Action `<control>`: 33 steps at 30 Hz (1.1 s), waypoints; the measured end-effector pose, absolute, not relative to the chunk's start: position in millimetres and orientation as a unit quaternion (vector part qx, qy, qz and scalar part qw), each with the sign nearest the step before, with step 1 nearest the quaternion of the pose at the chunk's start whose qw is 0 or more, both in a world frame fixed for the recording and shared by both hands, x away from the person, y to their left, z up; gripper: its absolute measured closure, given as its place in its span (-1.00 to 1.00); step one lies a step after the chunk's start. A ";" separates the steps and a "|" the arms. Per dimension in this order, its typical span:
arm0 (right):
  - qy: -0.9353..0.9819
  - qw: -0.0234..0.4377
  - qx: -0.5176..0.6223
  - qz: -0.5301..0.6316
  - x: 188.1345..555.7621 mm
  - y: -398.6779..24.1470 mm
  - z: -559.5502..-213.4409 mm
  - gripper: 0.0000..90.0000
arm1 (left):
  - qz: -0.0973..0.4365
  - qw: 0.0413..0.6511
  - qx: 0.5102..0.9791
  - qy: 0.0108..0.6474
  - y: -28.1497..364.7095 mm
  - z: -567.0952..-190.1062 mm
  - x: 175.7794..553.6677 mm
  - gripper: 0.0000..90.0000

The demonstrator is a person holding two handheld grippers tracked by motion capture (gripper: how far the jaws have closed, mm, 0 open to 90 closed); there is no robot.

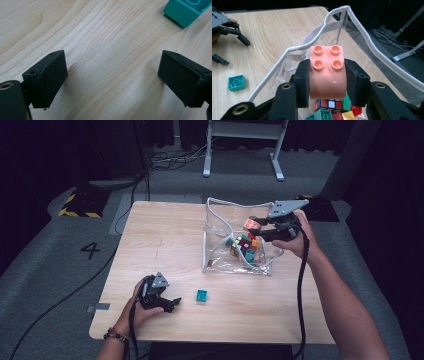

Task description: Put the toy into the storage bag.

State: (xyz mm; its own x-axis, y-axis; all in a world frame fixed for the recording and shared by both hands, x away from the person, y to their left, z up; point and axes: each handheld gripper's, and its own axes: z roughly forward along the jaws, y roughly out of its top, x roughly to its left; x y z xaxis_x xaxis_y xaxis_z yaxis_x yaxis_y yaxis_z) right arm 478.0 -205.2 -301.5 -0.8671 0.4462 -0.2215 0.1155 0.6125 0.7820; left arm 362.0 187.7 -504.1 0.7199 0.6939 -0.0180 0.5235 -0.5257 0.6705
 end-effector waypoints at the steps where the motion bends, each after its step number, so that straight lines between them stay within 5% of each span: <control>1: 0.878 0.198 0.162 0.404 480.3 -202.5 -303.8 0.32 | 0.127 0.336 0.864 0.352 187.7 -504.1 362.0 -0.80; 33: 0.957 0.156 0.143 0.197 519.3 -186.0 -339.2 0.33 | 0.126 0.336 0.865 0.352 187.8 -504.0 362.1 -0.80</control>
State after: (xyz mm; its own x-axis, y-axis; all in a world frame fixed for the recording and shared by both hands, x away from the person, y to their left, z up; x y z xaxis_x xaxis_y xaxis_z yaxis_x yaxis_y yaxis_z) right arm 519.3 -186.0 -339.2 -0.9101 0.3358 -0.2428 0.2130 0.8816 0.4211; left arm 362.1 187.8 -504.0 0.7209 0.6927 -0.0189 0.5234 -0.5264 0.6700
